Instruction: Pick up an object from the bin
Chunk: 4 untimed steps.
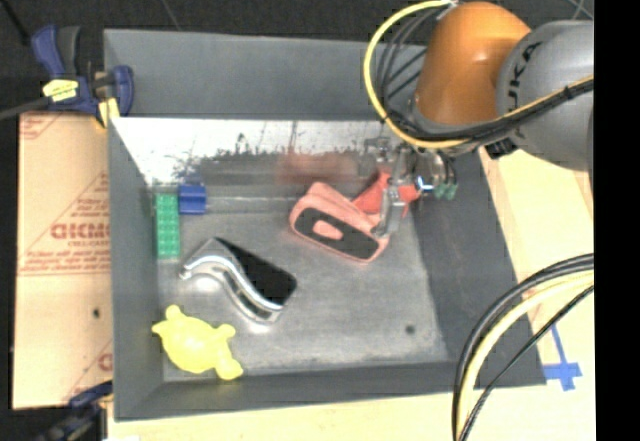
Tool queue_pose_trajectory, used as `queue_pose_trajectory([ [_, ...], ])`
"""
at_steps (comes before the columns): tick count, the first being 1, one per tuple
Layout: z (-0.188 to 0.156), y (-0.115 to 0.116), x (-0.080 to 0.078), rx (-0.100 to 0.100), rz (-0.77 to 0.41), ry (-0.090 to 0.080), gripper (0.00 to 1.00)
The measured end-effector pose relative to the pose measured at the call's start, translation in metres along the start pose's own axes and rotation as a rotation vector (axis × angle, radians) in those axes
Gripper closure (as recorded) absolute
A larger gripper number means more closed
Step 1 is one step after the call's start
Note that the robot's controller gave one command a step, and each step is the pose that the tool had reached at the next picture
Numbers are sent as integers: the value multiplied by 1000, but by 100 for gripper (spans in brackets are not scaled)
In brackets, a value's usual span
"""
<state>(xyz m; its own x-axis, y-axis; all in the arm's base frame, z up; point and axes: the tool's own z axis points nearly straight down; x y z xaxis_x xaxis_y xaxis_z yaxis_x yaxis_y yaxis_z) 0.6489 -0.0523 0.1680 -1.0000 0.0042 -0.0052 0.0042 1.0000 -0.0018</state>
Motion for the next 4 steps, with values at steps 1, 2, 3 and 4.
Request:
queue_pose_trajectory([
  [1,76,31,6,-2,54,-2,0],
  [2,78,40,8,-2,55,7,0],
  [3,46,40,7,-2,80,-6,0],
  [4,94,41,7,-3,174,1,0],
])
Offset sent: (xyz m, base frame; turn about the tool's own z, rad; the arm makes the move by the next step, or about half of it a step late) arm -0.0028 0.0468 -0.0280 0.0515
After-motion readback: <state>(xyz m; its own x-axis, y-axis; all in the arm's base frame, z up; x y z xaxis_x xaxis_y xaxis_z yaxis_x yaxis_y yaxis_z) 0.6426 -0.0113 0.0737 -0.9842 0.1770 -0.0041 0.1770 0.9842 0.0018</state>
